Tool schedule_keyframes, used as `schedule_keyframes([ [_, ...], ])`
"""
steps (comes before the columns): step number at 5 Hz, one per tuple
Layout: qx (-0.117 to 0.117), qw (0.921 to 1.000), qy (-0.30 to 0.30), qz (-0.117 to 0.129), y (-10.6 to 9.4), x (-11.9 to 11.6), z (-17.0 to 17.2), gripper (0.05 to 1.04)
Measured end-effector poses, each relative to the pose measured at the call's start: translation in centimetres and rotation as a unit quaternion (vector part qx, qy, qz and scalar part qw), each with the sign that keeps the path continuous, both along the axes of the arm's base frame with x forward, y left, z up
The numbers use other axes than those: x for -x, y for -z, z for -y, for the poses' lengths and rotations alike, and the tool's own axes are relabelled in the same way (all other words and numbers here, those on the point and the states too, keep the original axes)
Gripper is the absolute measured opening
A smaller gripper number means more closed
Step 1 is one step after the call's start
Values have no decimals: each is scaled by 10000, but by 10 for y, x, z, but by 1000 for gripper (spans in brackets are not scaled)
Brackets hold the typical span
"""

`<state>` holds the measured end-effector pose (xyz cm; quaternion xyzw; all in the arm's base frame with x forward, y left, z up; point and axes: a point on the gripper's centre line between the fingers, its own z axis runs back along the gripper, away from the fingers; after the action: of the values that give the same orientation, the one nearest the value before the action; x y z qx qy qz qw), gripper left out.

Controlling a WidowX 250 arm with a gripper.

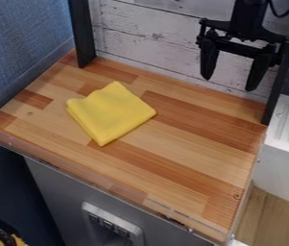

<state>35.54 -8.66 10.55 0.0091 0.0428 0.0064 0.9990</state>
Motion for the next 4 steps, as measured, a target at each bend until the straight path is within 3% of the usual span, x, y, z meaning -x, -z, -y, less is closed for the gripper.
schedule_keyframes([
  [1, -35, 9998, -138, -134, 10, 7, -9, 1000],
  [4, 121, 9926, -1109, 487, -10, 21, -77, 999],
])
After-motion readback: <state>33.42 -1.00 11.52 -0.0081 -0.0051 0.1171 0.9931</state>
